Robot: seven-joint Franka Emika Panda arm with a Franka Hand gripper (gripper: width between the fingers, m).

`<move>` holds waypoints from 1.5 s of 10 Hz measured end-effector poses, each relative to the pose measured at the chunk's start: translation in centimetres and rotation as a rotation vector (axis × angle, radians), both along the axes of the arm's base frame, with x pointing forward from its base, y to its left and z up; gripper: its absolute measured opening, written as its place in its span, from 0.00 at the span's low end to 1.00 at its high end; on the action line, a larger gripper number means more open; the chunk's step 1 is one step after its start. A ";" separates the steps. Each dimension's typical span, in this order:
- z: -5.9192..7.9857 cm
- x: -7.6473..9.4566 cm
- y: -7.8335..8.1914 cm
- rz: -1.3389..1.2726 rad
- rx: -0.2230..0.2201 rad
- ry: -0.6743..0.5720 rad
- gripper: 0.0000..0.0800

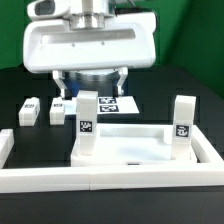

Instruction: Assemble desk

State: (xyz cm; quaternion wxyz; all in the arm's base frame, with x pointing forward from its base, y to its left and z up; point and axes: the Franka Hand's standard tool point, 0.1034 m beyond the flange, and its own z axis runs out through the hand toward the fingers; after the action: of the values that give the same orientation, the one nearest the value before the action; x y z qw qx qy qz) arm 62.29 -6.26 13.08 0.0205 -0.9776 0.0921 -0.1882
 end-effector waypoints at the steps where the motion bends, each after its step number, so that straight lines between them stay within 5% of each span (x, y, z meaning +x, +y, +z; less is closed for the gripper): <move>1: 0.2 0.3 0.2 -0.006 0.028 0.045 0.81; 3: -0.9 0.1 0.9 -0.015 0.051 0.122 0.81; 4: -1.9 -0.6 0.7 0.011 0.077 0.267 0.81; 6: -1.8 -0.5 -0.4 0.028 0.090 0.376 0.81; 9: -1.6 -0.2 -0.5 0.010 0.087 0.360 0.81; 12: -1.6 -0.2 -0.5 -0.066 0.104 0.364 0.37; 15: -1.7 -0.2 -0.4 -0.244 0.140 0.372 0.37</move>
Offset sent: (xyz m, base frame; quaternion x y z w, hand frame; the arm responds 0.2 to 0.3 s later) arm 0.0029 -0.0247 -0.0303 -0.0556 -0.2911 -0.0187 0.9549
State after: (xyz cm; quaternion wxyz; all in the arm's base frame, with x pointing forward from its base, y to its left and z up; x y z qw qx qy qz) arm 62.12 -6.67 11.40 0.0479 -0.9733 0.2244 0.0008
